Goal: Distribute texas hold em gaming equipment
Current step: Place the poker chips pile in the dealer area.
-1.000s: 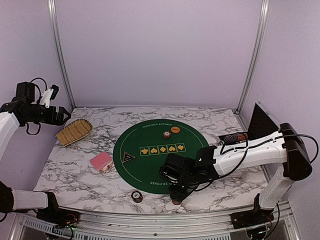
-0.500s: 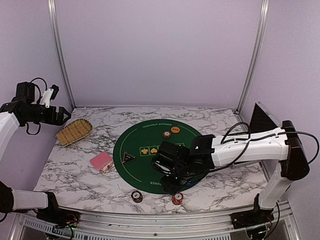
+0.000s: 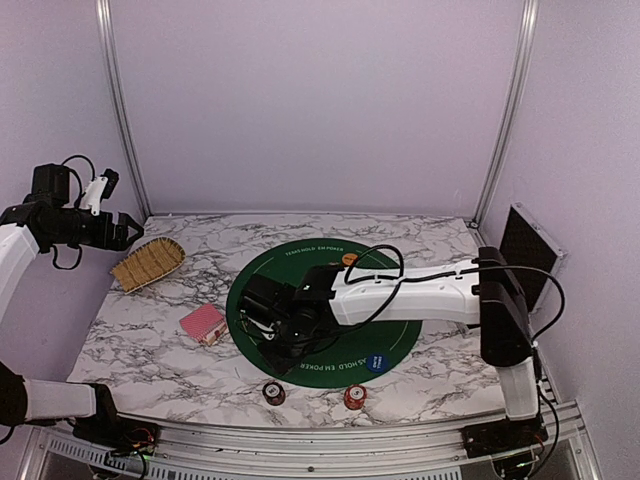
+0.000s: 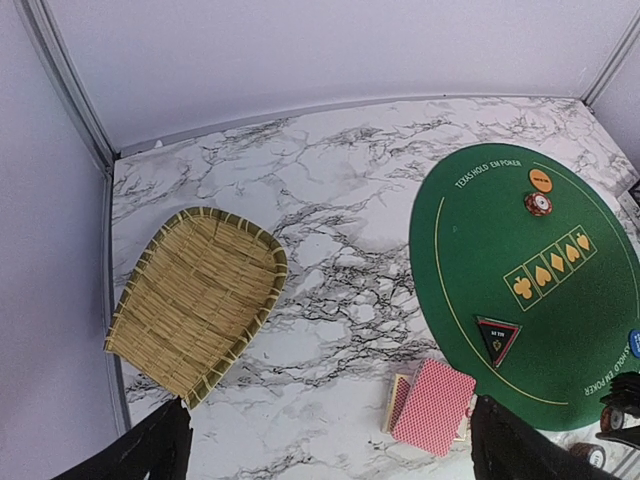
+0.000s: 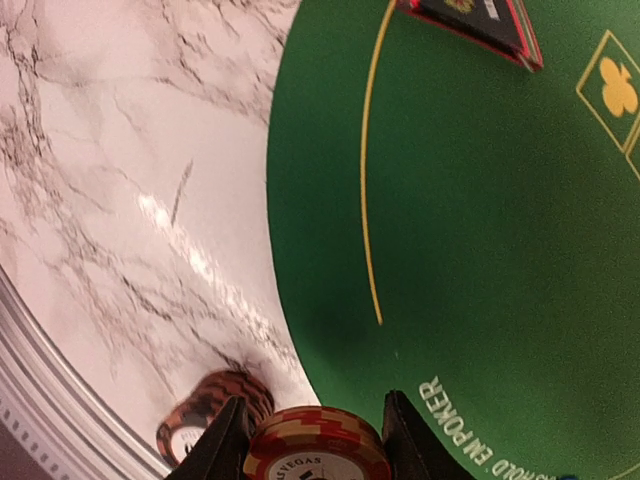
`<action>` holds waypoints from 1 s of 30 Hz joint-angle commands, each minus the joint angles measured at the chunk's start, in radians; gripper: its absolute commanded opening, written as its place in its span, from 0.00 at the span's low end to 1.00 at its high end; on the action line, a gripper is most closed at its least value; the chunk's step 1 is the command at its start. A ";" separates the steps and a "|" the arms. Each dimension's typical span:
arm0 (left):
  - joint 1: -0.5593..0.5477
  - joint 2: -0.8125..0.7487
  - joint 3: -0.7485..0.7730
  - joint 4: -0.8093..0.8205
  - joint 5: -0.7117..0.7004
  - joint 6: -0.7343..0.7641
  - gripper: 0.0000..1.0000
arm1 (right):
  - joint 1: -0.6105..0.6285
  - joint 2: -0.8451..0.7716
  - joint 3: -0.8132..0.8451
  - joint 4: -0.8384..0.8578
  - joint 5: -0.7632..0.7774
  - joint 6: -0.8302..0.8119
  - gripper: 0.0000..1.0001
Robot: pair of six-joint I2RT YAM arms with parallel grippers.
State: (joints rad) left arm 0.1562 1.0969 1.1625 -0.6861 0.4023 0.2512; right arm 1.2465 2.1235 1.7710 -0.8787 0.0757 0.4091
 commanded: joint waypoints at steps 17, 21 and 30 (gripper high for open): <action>0.005 -0.014 0.006 -0.028 0.028 0.015 0.99 | -0.094 0.330 0.393 0.072 -0.019 -0.024 0.20; 0.005 -0.012 0.003 -0.027 0.026 0.015 0.99 | -0.113 0.334 0.404 0.084 -0.025 -0.023 0.20; 0.005 -0.009 0.005 -0.028 0.021 0.022 0.99 | -0.124 0.367 0.417 0.093 -0.043 -0.025 0.20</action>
State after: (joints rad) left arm 0.1562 1.0969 1.1625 -0.6865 0.4141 0.2554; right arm 1.1210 2.4588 2.1475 -0.8127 0.0521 0.3809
